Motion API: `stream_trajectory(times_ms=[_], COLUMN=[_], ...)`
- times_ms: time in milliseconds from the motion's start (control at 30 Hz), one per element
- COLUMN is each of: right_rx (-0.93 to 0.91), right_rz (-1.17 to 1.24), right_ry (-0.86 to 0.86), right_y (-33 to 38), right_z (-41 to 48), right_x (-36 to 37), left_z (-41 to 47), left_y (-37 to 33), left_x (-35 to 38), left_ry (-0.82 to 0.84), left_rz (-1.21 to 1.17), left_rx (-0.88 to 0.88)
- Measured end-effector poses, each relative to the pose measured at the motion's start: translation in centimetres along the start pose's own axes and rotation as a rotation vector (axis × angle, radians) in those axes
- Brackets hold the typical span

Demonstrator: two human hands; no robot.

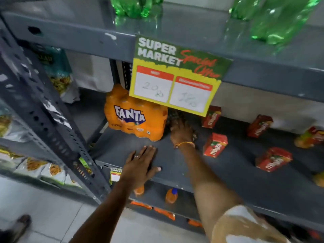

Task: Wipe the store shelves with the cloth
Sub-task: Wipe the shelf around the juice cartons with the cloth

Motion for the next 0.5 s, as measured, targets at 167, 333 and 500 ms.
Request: stream_trajectory(times_ms=[167, 333, 500], right_rx=[-0.074, -0.149, -0.091], right_rz=[0.084, 0.137, 0.495], right_ry=[0.085, 0.073, 0.02], right_y=[2.6, 2.6, 0.5], right_z=[-10.6, -19.8, -21.6], right_x=[-1.0, -4.3, -5.7], left_z=[-0.3, 0.1, 0.2], left_y=[-0.6, -0.1, -0.2], left_x=[-0.9, -0.3, -0.3], left_ry=[-0.033, 0.021, 0.109], left_rz=[-0.093, -0.1, -0.073], left_rx=[-0.066, -0.099, -0.111])
Point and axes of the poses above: each hand's wrist, its own z-axis towards the middle knuckle, its own x-axis out of the palm, y = z × x, the point moved 3 cm from there along z, towards the middle knuckle, and after that the axes turned 5 degrees about -x, right-handed, at the moved point
